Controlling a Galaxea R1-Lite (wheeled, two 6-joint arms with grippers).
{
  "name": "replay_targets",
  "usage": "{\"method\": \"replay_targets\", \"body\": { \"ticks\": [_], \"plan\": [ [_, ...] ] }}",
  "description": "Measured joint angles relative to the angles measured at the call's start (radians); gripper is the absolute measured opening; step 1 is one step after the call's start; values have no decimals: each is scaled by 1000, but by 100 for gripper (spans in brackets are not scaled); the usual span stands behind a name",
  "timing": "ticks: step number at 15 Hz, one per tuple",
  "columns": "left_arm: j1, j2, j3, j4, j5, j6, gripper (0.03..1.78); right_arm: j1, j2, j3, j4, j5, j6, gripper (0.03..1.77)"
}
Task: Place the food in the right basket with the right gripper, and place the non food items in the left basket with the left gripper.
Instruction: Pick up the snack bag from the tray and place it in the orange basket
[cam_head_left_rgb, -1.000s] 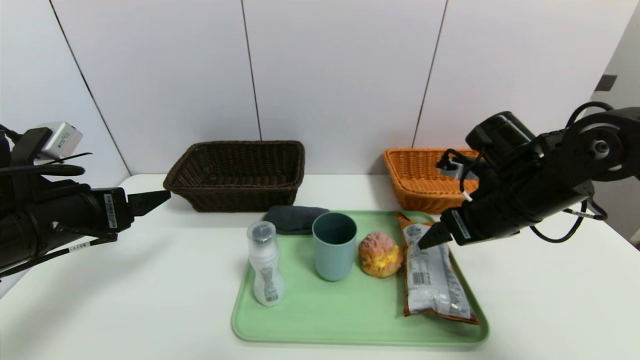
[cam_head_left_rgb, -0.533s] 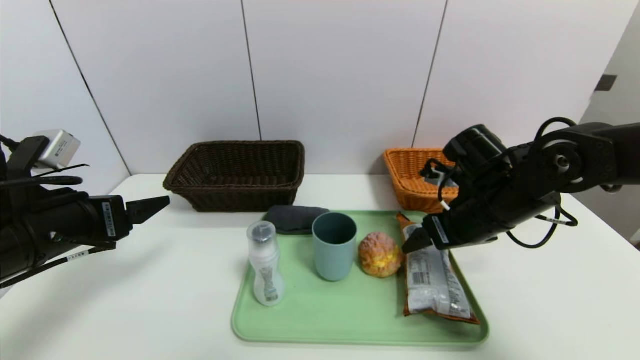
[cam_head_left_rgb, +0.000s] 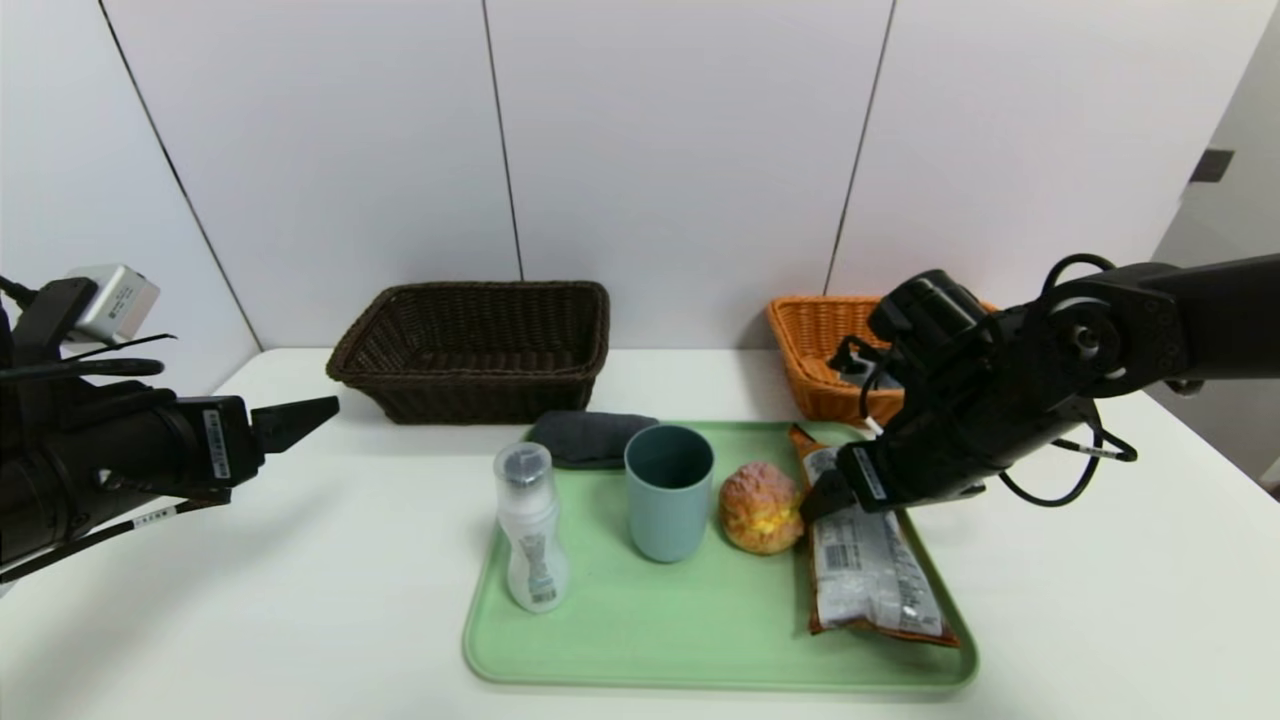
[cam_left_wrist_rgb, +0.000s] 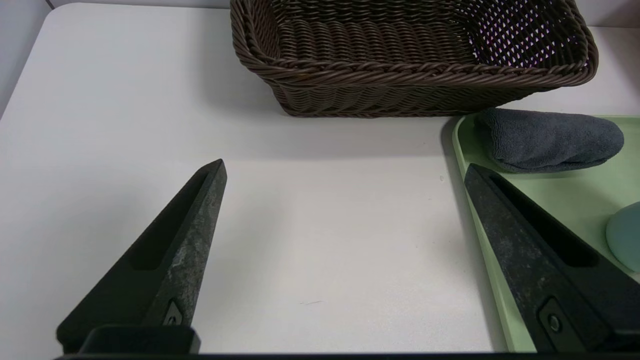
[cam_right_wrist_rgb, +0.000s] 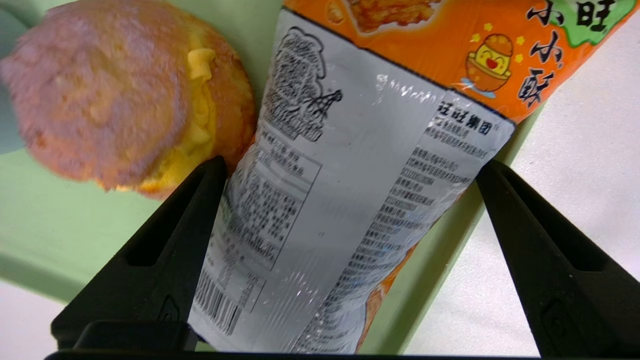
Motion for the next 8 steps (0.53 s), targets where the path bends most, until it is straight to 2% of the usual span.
{"method": "replay_targets", "body": {
  "ticks": [2, 6, 8],
  "plan": [
    [0, -1, 2, 0, -1, 0, 169, -2, 5, 5, -7, -1, 0, 171],
    [0, -2, 4, 0, -1, -3, 169, -3, 10, 45, -93, -7, 1, 111],
    [0, -3, 5, 0, -1, -3, 169, -1, 9, 54, -96, -7, 11, 89]
  ]
}}
